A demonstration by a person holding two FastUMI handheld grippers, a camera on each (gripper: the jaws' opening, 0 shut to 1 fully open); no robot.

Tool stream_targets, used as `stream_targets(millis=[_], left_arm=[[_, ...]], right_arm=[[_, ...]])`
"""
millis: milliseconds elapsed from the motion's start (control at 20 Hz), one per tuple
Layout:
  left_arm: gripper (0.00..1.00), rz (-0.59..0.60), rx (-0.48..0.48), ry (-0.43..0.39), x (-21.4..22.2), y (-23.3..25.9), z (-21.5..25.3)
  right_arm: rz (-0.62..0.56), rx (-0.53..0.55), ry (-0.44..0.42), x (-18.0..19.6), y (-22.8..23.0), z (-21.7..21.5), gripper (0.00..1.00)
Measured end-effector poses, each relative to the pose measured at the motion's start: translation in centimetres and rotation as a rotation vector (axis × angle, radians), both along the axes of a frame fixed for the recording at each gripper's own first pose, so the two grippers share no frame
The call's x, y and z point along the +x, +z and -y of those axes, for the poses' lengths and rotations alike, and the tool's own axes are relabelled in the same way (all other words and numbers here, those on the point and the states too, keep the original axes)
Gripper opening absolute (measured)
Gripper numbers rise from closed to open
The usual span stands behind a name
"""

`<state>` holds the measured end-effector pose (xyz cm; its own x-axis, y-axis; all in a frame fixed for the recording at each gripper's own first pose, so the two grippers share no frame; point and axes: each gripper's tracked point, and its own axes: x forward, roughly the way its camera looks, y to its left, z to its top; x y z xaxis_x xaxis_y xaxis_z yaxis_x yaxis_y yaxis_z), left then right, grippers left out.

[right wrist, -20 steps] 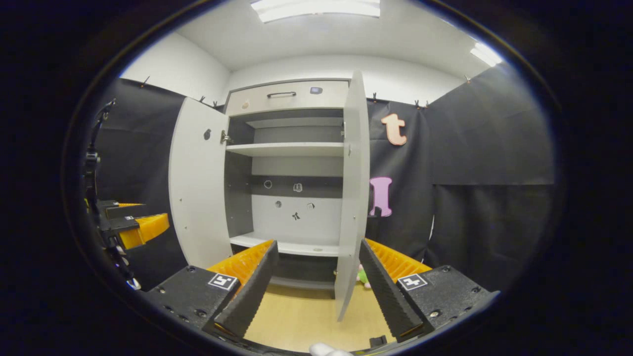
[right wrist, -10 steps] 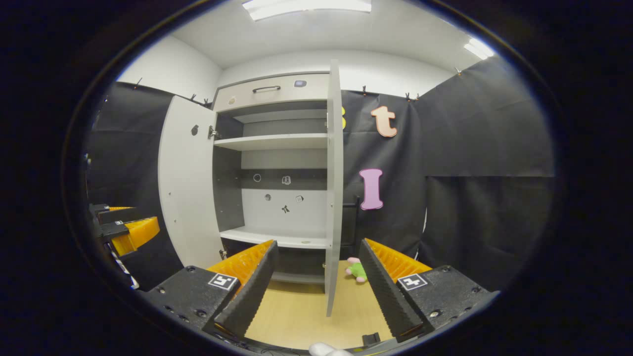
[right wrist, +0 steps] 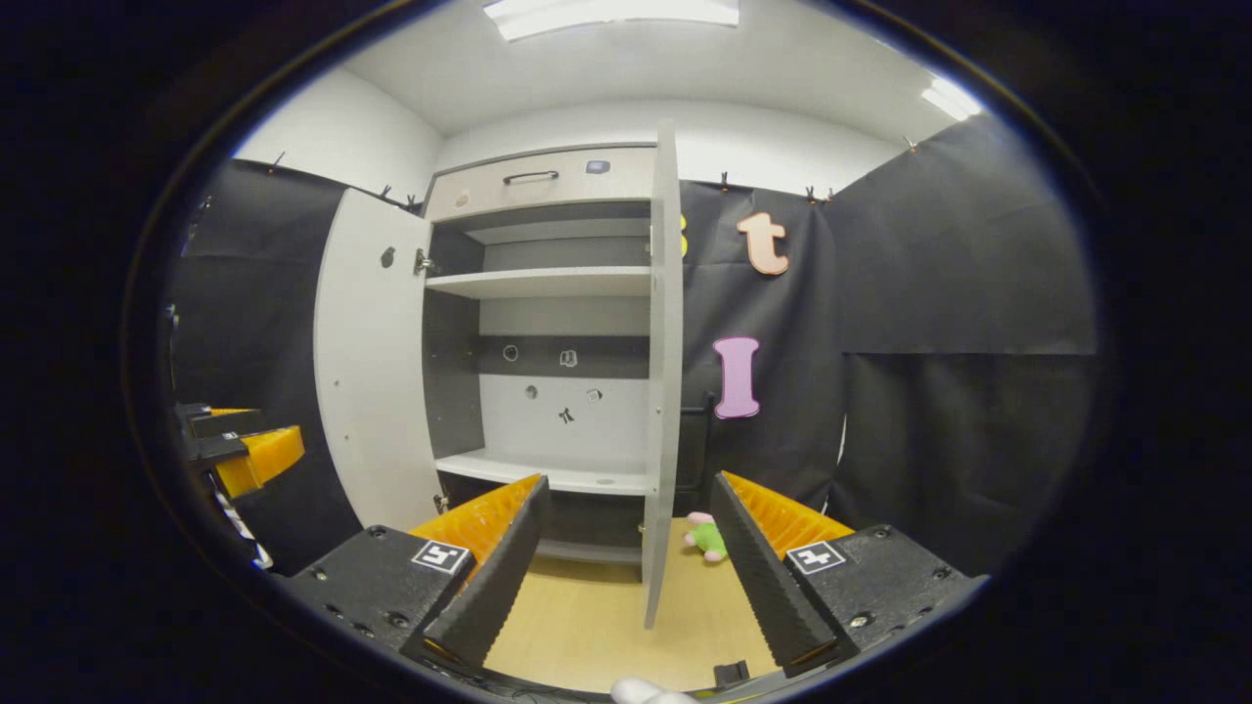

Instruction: Open the right door of the double-door shoe cabinet with the right hand, and open the left door with the left hand.

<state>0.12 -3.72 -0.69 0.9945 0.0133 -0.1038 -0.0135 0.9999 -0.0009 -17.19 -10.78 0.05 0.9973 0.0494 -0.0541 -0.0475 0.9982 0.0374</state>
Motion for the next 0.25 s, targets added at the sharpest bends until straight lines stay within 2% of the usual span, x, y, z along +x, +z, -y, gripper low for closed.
stream_targets(millis=[250], left_arm=[[0.96, -0.001, -0.009, -0.01, 0.16, 0.01, -0.08]], right_arm=[[0.009, -0.001, -0.009, 0.13, 0.29, -0.14, 1.0]])
